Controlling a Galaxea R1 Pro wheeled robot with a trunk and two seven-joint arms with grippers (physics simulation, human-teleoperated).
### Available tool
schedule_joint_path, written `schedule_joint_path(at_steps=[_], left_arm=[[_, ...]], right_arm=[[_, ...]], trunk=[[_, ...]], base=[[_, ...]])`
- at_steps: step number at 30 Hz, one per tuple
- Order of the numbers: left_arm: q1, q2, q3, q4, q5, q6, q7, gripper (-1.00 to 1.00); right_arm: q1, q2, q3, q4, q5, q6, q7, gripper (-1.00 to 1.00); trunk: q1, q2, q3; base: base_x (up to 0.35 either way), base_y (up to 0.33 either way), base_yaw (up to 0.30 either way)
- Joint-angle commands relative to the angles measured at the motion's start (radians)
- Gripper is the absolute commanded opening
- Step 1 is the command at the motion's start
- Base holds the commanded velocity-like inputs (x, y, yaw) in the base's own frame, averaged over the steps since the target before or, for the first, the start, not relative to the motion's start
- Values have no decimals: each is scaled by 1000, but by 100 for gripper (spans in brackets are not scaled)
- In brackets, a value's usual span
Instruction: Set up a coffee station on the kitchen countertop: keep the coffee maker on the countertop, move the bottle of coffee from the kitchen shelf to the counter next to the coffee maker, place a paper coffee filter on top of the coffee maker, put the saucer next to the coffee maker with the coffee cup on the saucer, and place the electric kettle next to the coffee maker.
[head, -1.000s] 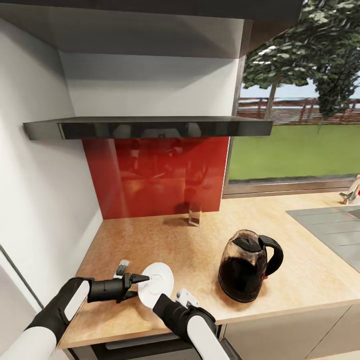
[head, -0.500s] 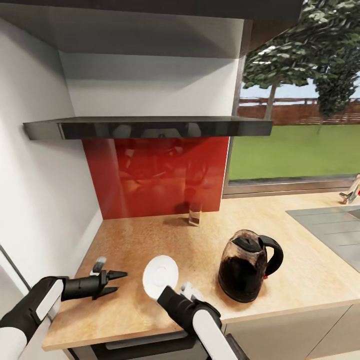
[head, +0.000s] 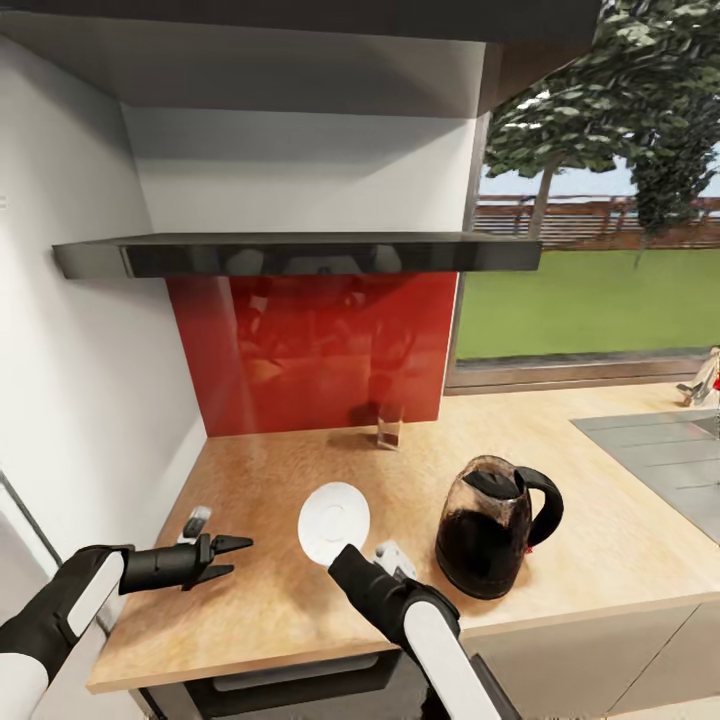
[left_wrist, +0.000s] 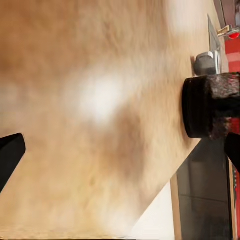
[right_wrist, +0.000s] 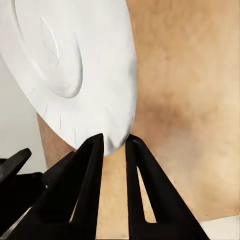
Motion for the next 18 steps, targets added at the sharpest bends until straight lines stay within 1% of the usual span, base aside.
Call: schedule_joint_path(at_steps=[1, 3, 9, 14, 18], left_arm=[[-1, 0, -2, 0, -1, 3, -3, 100], [-1, -1, -3, -2, -1, 2, -3, 100], [-2, -6, -12, -4, -3, 2, -1, 100], [-2, -8, -14, -4, -3, 2, -1, 100], [-2, -9, -14, -4, -3, 2, -1, 100]], right_arm=[[-1, 0, -1, -3, -5, 3, 3, -100], [-1, 0, -1, -5, -5, 4, 19, -100], [-1, 0, -2, -7, -5, 4, 111, -100], [-1, 0, -1, -7, -5, 5, 155, -100], [-1, 0, -1, -7, -5, 5, 167, -100]], trunk=[[0, -2, -2], [0, -2, -2], [0, -2, -2], [0, -2, -2], [0, -2, -2]], base=[[-252, 0, 0], [-288, 0, 0], [-325, 0, 0], [-336, 0, 0], [-337, 0, 0]])
